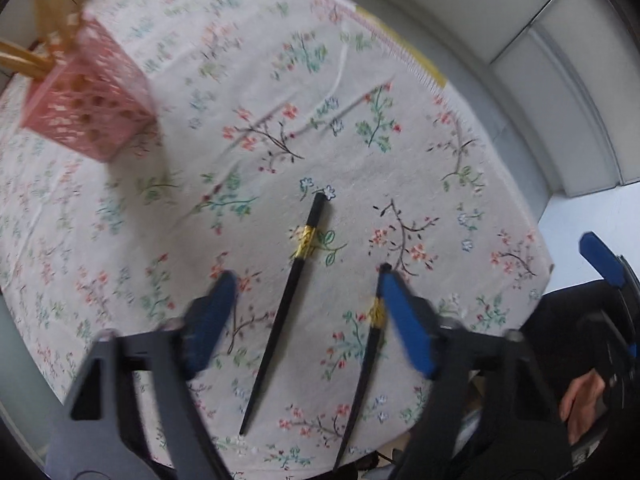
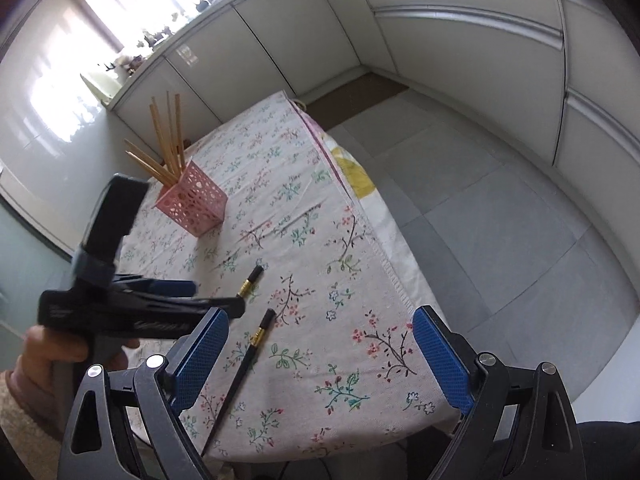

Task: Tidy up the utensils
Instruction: 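Grasp a black gold-banded chopstick with the left gripper while the right gripper approaches the other, then grasp the other black chopstick with the right gripper while the left gripper lifts its chopstick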

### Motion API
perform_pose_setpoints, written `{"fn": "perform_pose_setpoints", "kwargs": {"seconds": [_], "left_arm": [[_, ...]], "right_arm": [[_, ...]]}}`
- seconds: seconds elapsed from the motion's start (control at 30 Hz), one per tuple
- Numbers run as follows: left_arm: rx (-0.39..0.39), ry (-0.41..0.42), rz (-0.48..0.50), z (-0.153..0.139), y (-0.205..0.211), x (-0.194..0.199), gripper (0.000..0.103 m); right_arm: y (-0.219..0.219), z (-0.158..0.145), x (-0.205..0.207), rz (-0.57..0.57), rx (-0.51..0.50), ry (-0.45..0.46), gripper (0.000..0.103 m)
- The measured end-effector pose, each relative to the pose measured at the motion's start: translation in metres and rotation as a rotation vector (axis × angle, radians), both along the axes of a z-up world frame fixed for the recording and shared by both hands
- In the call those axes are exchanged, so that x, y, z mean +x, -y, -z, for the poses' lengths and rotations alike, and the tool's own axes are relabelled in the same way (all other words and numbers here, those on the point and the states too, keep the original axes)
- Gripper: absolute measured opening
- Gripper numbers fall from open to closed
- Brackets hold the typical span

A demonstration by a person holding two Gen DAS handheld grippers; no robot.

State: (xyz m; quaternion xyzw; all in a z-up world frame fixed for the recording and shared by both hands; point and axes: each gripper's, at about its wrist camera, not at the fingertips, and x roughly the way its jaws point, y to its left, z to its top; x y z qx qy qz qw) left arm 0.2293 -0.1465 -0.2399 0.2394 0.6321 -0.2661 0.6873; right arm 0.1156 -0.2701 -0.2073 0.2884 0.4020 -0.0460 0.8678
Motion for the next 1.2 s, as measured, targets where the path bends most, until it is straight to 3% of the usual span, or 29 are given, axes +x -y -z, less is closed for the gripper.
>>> {"fn": "perform_pose_setpoints", "kwargs": {"seconds": [0.07, 0.27, 0.37, 0.47, 0.73, 1.0, 1.1, 1.2], "left_arm": [[0.031, -0.020, 0.000, 0.010, 0.003, 0.006, 0.051], [0.025, -0.032, 0.020, 0.015, 0.006, 0.014, 0.040], [0.026, -0.031, 0.024, 0.012, 0.006, 0.017, 0.021], [0.001, -0.020, 0.006, 0.010, -0.004, 0.019, 0.011], [-0.066, 0.116, -0.107, -0.013, -0.070, 0.013, 0.008], [-0.180, 0.252, -0.232, -0.075, -0.151, -0.010, 0.008], [-0.220, 0.303, -0.264, -0.095, -0.171, -0.018, 0.008], [-0.247, 0.344, -0.282, -0.109, -0.182, -0.019, 0.008]], "right_arm": [[0.002, 0.003, 0.002, 0.004, 0.005, -0.007, 0.094], [0.003, 0.009, 0.009, 0.000, 0.021, -0.041, 0.094], [-0.002, 0.011, 0.012, -0.019, 0.026, -0.057, 0.095], [-0.013, 0.014, 0.019, -0.043, 0.009, -0.085, 0.094], [-0.055, 0.027, 0.054, -0.061, -0.089, -0.260, 0.093], [-0.099, 0.056, 0.093, -0.018, -0.011, -0.517, 0.086], [-0.119, 0.056, 0.100, 0.027, -0.101, -0.536, 0.084], [-0.135, 0.053, 0.104, 0.082, -0.150, -0.529, 0.074]]}}
